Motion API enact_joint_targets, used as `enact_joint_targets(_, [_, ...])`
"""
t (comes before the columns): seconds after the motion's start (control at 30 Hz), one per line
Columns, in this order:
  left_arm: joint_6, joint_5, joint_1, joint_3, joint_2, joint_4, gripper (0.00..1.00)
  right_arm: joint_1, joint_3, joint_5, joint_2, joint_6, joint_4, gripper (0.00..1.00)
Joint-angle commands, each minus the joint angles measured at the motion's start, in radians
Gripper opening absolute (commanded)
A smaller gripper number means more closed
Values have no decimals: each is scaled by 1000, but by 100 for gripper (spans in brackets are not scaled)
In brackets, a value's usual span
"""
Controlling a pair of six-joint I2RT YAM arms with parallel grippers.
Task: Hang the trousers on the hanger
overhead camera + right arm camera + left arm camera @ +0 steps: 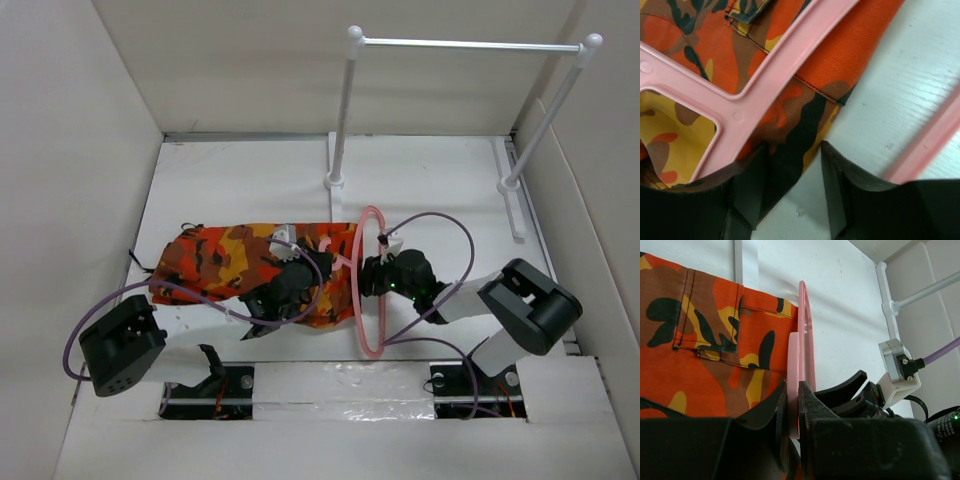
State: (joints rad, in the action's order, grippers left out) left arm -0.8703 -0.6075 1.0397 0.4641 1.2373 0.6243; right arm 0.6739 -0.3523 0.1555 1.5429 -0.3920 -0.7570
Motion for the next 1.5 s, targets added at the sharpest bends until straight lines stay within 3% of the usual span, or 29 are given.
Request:
enact_joint_targets(0.0, [25, -15, 3, -18, 14, 8, 0, -2, 21, 52, 54, -50, -148, 47])
enact_joint_targets(0.03, [24, -15, 3, -22, 11, 8, 0, -2, 32, 50, 69, -68, -165, 29])
enact_joint_targets(0.1, [28, -17, 3, -24, 8, 8, 0, -13, 67, 49, 79, -79, -243, 17])
enact_joint_targets(0.13, [36, -20, 3, -25, 5, 5, 0, -25, 78, 46, 80, -99, -264, 6])
enact_joint_targets(0.2, [45, -24, 3, -22, -7, -8, 0, -34, 105, 47, 65, -104, -298, 0])
enact_joint_targets(0.43, [112, -46, 3, 4, -38, -43, 0, -100, 171, 19, -183, -41, -125, 0])
enact_joint_targets(0.7, [163, -37, -6, 30, -22, -64, 0, -207, 155, -114, -705, 102, 459, 0])
enact_joint_targets(0.87, [200, -38, -15, 36, -41, -89, 0, -373, 98, -255, -1000, 226, 815, 0])
enact_joint_targets(0.97, [232, -26, -15, 41, -62, -113, 0, -459, 66, -286, -1031, 271, 877, 0])
enact_joint_targets(1.2, [289, -66, -15, 76, -125, -182, 0, -615, 59, -125, -893, 292, 795, 0])
enact_joint_targets(1.47, [352, -120, -15, 123, -141, -230, 0, -659, 69, -103, -846, 309, 723, 0])
